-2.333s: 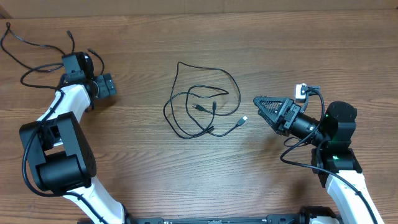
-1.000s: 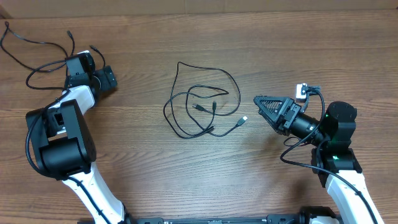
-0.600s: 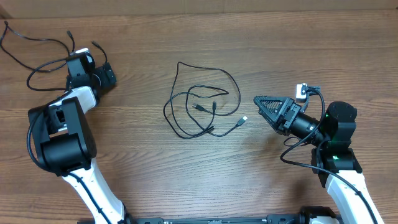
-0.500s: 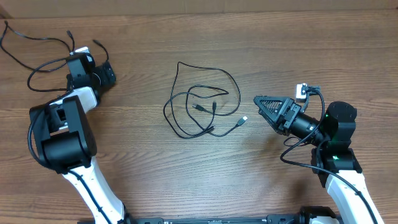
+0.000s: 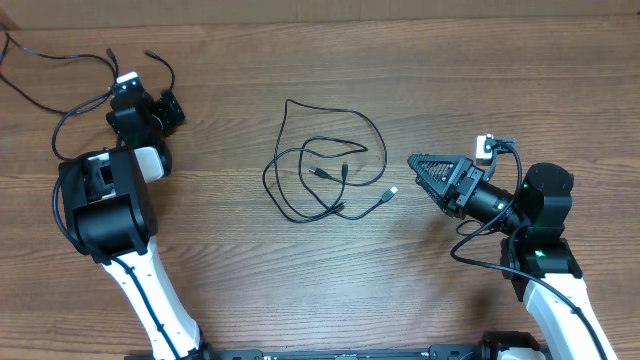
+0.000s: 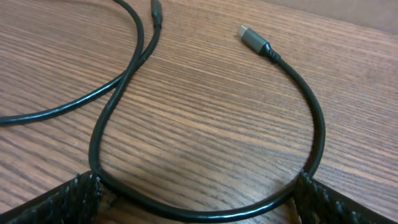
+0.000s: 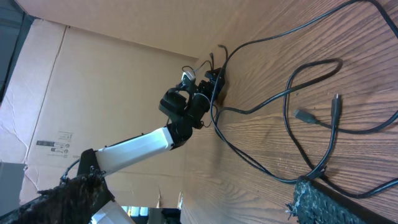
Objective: Untangle cables
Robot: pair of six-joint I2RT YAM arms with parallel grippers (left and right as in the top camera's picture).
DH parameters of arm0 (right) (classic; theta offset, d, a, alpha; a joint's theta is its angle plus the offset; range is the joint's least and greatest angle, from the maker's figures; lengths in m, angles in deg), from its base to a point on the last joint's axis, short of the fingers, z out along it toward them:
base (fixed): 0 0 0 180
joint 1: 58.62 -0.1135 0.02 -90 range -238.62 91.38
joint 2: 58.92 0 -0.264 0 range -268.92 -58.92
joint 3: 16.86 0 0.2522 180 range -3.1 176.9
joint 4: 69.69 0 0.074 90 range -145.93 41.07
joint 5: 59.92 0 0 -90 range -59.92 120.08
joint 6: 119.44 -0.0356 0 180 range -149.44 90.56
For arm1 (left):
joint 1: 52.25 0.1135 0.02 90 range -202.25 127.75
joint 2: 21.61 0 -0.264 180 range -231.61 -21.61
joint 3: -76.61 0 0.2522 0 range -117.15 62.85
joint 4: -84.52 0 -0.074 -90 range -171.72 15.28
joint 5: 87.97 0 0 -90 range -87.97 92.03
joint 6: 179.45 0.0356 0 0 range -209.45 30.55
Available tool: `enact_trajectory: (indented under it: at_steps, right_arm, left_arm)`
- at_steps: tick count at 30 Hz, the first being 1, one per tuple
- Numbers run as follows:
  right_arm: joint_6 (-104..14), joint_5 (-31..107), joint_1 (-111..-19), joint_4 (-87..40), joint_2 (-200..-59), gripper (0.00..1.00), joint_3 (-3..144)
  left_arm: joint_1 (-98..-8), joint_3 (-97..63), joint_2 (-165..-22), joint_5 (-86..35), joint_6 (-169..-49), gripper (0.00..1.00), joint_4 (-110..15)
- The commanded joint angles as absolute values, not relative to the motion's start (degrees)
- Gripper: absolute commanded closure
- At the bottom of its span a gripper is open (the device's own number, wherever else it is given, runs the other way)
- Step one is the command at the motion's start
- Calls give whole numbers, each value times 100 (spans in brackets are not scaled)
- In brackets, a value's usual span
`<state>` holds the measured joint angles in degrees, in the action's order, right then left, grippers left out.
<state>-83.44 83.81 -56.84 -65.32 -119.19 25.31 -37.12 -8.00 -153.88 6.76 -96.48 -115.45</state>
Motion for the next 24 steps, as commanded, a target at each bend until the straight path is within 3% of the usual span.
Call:
enact_trajectory:
  at_steps: [1,10,24]
  right_arm:
    - [-8318,8351,-5678,-6558,-11880,0,2581]
    - [-8316,8370,-5678,-6558,-11880,0,2579]
    - [-8314,8412,-5678,-6561,-11880,0,2579]
  left_arm:
    - [-3694,-632,-15683,158,-9875,0,-11816]
    - [-3696,-632,-14973,-251,-10024,1,-11539]
    - [-3696,-632,-12055,-240,-9582,0,-7941]
